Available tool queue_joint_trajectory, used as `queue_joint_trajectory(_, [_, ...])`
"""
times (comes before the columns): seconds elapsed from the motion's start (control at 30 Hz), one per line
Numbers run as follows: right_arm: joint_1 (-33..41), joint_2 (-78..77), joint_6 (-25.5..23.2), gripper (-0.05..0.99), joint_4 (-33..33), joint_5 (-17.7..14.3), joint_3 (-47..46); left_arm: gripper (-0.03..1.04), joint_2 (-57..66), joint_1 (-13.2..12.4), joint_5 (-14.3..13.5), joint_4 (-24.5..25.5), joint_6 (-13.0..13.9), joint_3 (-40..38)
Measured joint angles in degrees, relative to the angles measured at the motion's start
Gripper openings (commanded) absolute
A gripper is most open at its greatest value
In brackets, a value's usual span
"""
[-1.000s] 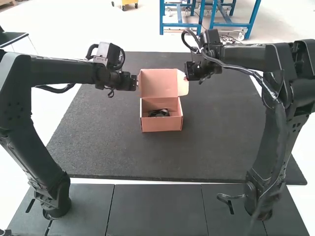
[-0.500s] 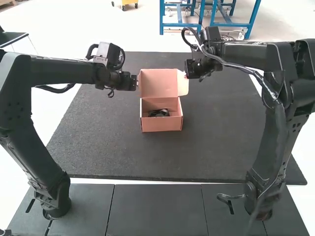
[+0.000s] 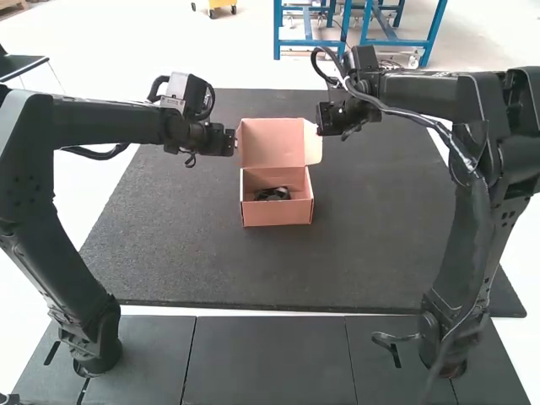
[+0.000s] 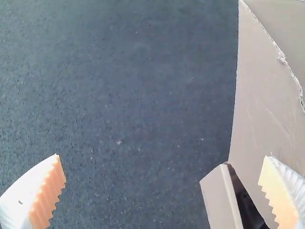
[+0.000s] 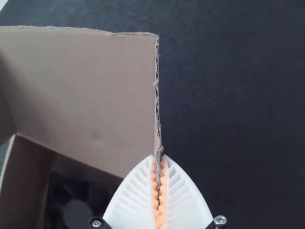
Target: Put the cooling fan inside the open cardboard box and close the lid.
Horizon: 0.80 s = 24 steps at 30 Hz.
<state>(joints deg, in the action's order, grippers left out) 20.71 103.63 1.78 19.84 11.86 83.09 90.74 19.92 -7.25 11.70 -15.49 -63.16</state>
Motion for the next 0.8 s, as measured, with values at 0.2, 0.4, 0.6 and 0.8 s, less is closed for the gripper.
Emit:
queue_joint_trajectory(0.2, [0.02,0.00,-0.26,0.00,0.00,0.42,-0.02,0.96,0.00,0.09,0.00,0.00,-0.02,0.00])
queue_joint_trajectory(0.4, [0.28,0.00,-1.11,0.00,0.00,0.42,0.00,0.96,0.00,0.09,0.02,0.02,-0.02,0.00])
queue_joint_trajectory(0.6, [1.18,0.00,-2.03,-0.02,0.48,0.42,0.46,0.96,0.00,0.09,0.00,0.04,-0.02,0.00])
queue_joint_trajectory(0.8, [1.95,-0.02,-2.80,-0.02,1.05,0.46,0.68,0.96,0.00,0.09,0.02,0.07,-0.02,0.00])
